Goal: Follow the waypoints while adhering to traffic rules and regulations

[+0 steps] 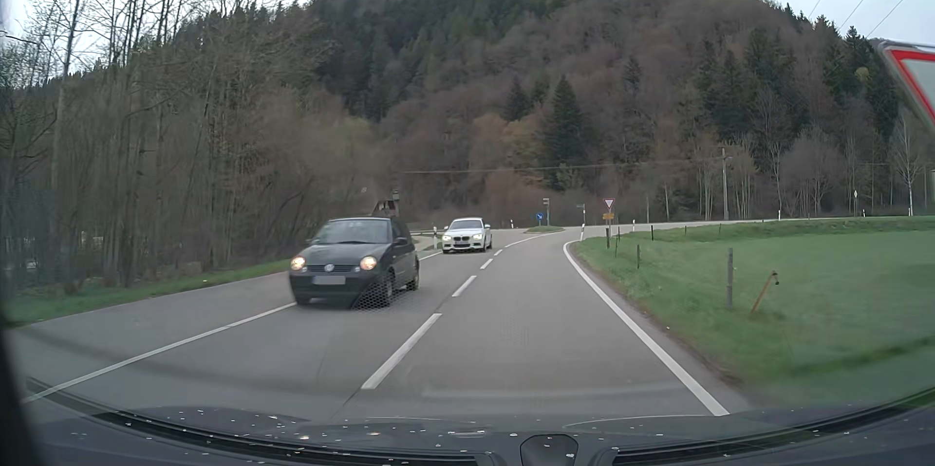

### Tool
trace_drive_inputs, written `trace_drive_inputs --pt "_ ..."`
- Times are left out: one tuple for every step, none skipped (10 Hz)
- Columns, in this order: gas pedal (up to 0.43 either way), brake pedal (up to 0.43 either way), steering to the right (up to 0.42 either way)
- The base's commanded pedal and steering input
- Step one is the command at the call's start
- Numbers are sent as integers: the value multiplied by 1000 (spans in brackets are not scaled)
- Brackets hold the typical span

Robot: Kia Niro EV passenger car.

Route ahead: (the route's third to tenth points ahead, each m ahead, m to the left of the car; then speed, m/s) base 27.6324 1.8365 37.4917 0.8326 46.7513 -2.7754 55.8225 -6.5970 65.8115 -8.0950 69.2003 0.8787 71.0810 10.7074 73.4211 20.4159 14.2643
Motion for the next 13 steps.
trace_drive_inputs --pt "0 250 23" --pt "0 250 23" --pt "0 244 20" --pt "0 232 16" --pt "0 232 14" --pt "0 232 14" --pt "0 232 14" --pt "0 232 14" --pt "0 232 14" --pt "0 232 14" --pt "0 232 14" --pt "0 238 15" --pt "0 238 17"
